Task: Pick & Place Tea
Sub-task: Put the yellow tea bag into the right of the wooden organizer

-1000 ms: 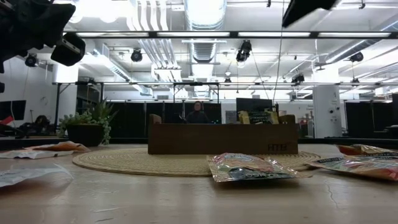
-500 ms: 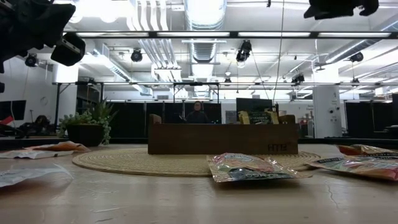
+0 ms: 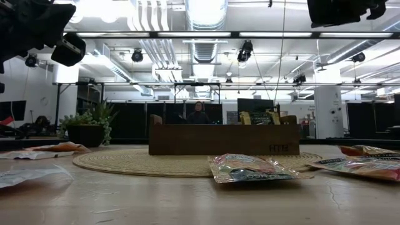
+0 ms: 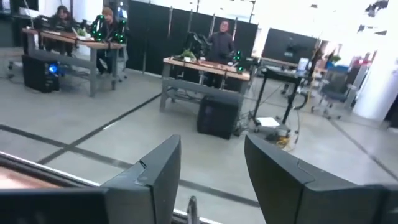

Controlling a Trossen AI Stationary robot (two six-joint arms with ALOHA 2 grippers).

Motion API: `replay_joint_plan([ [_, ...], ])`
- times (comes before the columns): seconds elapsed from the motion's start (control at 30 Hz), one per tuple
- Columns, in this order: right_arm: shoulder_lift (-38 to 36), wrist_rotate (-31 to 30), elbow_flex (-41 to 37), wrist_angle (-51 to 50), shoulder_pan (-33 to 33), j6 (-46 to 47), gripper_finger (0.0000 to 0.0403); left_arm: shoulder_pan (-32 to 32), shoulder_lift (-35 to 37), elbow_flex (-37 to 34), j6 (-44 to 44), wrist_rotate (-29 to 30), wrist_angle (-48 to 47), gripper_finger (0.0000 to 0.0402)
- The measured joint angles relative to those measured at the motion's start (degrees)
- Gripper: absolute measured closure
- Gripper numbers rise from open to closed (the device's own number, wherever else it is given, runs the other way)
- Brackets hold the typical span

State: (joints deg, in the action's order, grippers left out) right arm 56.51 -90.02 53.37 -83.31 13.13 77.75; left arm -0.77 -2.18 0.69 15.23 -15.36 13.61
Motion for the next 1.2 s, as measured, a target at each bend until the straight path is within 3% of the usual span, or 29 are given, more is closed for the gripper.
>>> replay_joint_plan([
  [0.23, 0.0, 0.0, 1.4, 0.2, -0.2, -5.9, 0.0226, 0.0, 0.0, 0.0, 0.0, 0.0, 0.0, 0.0402],
  [0.63, -0.5, 0.2, -0.3, 0.3, -4.5, -1.1, 0.0225, 0.0, 0.0, 0.0, 0.0, 0.0, 0.0, 0.0402],
  [0.97, -4.6, 11.0, 2.3, 0.5, -12.2, -0.9, 0.0225, 0.0, 0.0, 0.0, 0.0, 0.0, 0.0, 0.0402],
  [1.2, -6.6, 18.1, 4.2, 8.6, -12.5, -13.7, 0.0225, 0.0, 0.0, 0.0, 0.0, 0.0, 0.0, 0.0402],
])
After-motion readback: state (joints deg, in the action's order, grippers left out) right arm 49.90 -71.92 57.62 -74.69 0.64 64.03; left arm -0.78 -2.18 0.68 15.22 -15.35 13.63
